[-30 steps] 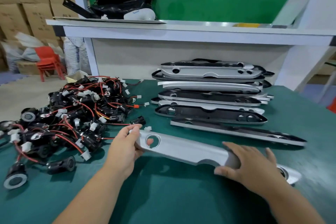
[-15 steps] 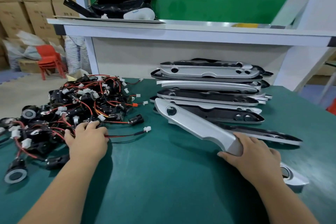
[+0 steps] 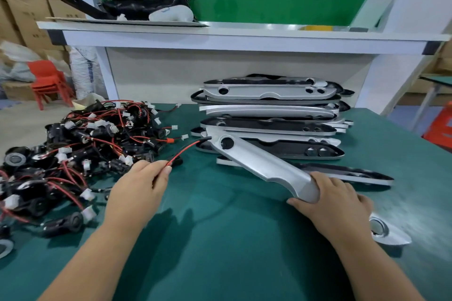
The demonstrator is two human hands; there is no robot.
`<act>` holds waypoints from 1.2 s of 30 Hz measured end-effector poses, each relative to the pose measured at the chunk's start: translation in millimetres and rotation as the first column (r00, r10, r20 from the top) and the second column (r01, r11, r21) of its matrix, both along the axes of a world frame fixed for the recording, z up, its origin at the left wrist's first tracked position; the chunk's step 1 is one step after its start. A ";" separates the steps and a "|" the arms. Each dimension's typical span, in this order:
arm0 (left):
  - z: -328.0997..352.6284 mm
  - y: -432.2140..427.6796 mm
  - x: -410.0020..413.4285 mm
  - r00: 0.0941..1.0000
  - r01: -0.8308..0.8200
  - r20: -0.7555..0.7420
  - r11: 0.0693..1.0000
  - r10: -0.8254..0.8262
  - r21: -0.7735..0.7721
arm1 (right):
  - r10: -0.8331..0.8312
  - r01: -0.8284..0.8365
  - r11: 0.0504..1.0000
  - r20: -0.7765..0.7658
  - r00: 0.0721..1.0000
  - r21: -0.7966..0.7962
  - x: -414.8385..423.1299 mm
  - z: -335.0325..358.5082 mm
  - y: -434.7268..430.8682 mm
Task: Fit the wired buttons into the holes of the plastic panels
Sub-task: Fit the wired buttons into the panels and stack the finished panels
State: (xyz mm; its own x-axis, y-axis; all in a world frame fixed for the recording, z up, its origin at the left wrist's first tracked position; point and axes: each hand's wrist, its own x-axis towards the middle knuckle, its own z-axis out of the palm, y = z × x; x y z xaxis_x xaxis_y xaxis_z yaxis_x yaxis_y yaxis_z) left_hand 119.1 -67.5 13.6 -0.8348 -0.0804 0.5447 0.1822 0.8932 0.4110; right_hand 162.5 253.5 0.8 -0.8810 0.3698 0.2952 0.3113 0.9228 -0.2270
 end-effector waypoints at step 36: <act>-16.2 25.2 4.2 0.897 0.408 -0.386 0.743 -0.217 0.530 | 0.443 -0.384 0.879 -0.192 0.876 0.282 12.5 -8.6 -70.4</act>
State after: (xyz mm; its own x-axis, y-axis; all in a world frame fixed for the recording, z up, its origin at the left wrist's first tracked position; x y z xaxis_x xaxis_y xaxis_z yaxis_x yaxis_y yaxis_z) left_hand 123.4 -42.2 -2.5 -0.6872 -0.2235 0.6912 0.5987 0.3646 0.7132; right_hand 175.0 183.1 -7.8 -0.8266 -0.1165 0.5506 -0.1480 0.9889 -0.0128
